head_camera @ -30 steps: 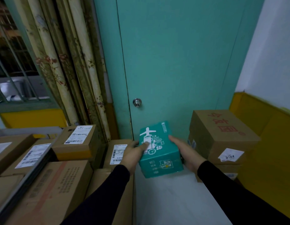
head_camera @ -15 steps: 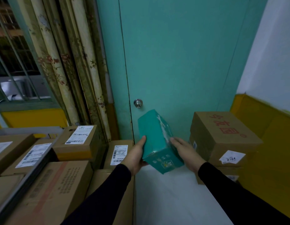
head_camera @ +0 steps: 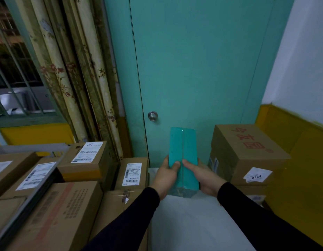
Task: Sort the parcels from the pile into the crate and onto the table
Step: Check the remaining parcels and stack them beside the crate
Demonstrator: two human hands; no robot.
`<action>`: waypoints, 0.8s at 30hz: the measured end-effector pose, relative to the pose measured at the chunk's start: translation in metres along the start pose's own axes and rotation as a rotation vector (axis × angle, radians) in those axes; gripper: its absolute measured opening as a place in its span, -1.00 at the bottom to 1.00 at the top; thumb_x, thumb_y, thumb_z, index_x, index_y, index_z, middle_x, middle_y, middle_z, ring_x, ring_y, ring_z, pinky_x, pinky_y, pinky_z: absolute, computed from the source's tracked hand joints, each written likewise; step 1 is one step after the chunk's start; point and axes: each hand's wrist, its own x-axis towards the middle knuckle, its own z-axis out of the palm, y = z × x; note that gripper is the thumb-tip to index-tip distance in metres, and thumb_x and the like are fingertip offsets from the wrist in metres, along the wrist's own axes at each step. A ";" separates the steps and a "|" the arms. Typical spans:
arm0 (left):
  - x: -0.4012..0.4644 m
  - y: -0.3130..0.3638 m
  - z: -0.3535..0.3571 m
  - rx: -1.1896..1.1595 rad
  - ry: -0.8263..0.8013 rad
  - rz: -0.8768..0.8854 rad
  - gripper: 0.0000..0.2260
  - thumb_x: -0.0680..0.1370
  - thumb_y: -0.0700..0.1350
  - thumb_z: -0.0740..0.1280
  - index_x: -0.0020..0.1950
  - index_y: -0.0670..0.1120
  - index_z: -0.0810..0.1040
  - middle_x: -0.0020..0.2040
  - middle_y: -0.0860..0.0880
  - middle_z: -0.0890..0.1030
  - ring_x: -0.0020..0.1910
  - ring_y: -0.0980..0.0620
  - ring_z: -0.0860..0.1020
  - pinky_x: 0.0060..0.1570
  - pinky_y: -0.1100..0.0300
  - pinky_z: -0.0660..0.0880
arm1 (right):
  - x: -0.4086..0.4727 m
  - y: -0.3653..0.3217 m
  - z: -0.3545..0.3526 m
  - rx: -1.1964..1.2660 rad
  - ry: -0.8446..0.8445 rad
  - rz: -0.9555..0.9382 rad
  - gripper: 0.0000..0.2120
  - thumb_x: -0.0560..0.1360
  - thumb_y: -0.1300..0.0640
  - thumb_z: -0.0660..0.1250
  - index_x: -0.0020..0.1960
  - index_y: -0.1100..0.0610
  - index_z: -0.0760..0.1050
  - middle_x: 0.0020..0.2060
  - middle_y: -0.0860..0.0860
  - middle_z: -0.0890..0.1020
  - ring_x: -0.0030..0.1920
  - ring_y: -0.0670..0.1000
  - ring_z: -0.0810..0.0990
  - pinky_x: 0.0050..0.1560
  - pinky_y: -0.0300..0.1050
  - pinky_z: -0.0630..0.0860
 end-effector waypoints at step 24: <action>0.005 -0.008 -0.006 0.240 0.160 -0.011 -0.33 0.36 0.56 0.14 0.38 0.29 0.44 0.28 -0.07 0.54 0.17 -0.04 0.60 0.25 -0.10 0.56 | -0.012 -0.006 0.016 -0.130 0.116 -0.102 -0.66 0.59 -0.25 0.27 0.30 -0.13 0.46 0.15 -0.05 0.69 0.10 -0.01 0.70 0.16 0.05 0.64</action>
